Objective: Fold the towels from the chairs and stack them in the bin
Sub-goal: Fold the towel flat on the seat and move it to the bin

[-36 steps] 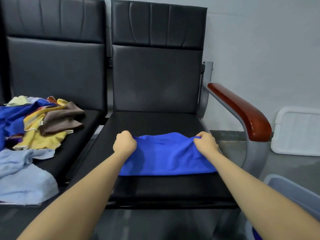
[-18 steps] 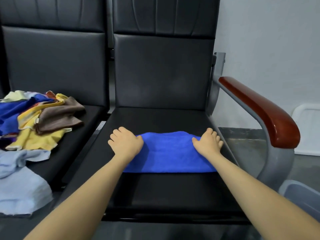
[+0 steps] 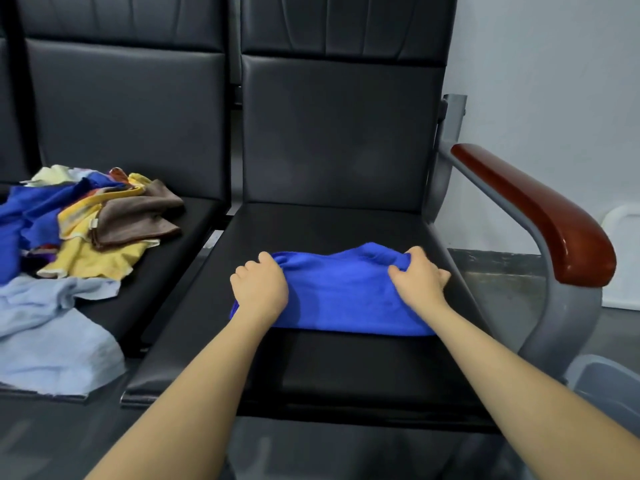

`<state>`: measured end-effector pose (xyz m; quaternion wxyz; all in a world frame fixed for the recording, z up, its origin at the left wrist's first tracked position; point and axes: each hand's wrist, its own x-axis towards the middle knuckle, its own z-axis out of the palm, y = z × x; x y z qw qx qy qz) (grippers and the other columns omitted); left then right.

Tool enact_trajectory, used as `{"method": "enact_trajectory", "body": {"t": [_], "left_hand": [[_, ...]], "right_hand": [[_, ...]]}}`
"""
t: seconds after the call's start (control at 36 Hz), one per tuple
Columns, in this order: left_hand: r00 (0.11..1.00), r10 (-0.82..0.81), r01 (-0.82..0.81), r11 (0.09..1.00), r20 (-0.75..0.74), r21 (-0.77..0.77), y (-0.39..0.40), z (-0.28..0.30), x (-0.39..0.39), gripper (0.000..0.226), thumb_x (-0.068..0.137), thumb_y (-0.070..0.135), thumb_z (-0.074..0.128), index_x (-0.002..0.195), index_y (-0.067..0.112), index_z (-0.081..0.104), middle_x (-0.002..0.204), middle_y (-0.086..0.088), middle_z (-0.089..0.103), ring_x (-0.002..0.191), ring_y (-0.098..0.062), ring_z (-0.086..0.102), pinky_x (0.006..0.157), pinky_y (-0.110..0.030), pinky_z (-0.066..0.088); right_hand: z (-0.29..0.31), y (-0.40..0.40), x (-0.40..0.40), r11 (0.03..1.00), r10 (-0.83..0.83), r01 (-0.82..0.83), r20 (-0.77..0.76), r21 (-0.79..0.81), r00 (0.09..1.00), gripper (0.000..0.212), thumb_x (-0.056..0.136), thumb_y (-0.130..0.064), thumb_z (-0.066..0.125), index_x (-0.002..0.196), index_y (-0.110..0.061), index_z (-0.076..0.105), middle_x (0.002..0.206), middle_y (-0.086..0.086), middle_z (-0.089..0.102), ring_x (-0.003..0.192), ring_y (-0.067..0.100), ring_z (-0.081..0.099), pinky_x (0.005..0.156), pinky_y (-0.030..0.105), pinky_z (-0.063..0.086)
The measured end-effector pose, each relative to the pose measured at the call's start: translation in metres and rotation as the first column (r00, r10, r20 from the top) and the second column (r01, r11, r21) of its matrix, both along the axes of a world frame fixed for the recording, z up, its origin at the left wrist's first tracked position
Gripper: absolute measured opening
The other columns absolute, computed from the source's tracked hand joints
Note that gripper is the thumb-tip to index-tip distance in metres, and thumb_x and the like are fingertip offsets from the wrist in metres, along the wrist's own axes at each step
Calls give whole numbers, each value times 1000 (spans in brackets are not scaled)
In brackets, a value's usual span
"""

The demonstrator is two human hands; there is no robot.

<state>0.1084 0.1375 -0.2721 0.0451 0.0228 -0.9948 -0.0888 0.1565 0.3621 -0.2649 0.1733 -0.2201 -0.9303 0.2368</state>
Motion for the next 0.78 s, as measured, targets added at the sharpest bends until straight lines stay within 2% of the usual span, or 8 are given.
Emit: {"method": "enact_trajectory", "body": {"t": [0.11, 0.17, 0.25, 0.33, 0.44, 0.56, 0.64, 0.78], "left_hand": [[993, -45, 53, 996, -108, 74, -4, 9, -2, 36, 101, 16, 37, 133, 5, 27, 110, -14, 62, 99, -33, 60, 71, -33, 33], [990, -50, 59, 996, -133, 69, -7, 9, -1, 39, 101, 23, 38, 134, 5, 27, 110, -13, 62, 98, -32, 60, 70, -32, 32], [993, -37, 46, 996, -114, 79, -10, 4, -2, 42, 98, 26, 42, 131, 4, 29, 109, -11, 61, 96, -32, 60, 71, -33, 32], [996, -28, 34, 996, -82, 77, -12, 2, 0, 36, 89, 13, 44, 122, 3, 34, 105, -10, 59, 92, -31, 59, 72, -32, 32], [995, -59, 63, 997, -75, 54, -11, 4, 5, 35, 87, 8, 45, 121, 3, 34, 107, -10, 57, 93, -30, 59, 71, -31, 31], [983, -100, 109, 993, -151, 49, -15, 5, 4, 35, 89, 1, 40, 123, 6, 34, 108, -10, 55, 89, -31, 60, 66, -31, 33], [970, -118, 142, 985, -215, 102, -17, 13, 4, 35, 89, -2, 37, 122, 10, 37, 109, -8, 53, 87, -31, 57, 64, -33, 34], [947, -144, 209, 955, -286, 211, -10, 33, 8, 32, 90, 1, 35, 117, 15, 45, 108, -6, 59, 88, -28, 52, 66, -33, 32]], "right_hand": [[-1, -1, 1, 959, -173, 194, -114, 206, 978, 43, 83, -2, 54, 124, -11, 42, 125, 14, 43, 112, 34, 42, 94, 41, 30], [-6, -2, 1, 950, -101, 136, -133, 282, 986, 49, 83, 0, 53, 128, -12, 41, 127, 13, 39, 110, 33, 41, 93, 40, 29], [-12, -5, -1, 956, 104, -71, -104, 286, 989, 40, 88, -8, 54, 126, -15, 45, 129, 7, 39, 111, 28, 41, 94, 37, 28], [-19, -14, -1, 909, 342, -322, -33, 265, 939, 31, 94, -18, 50, 125, -17, 49, 130, 0, 43, 116, 22, 43, 95, 31, 27], [-22, -23, -3, 797, 529, -562, 194, 219, 826, 47, 99, -38, 43, 144, -26, 37, 151, -9, 32, 140, 13, 28, 111, 29, 20], [-19, -23, -2, 767, 486, -619, 480, 165, 730, 57, 98, -57, 25, 151, -42, 10, 160, -14, 0, 148, 10, -1, 120, 37, 1], [-19, -24, 0, 755, 460, -629, 532, 187, 711, 61, 96, -63, 20, 150, -44, 0, 159, -14, -9, 147, 11, -8, 120, 41, -3], [-21, -27, 2, 761, 438, -614, 532, 210, 725, 63, 95, -64, 18, 151, -42, -2, 160, -12, -9, 147, 12, -9, 120, 43, -4]]}}
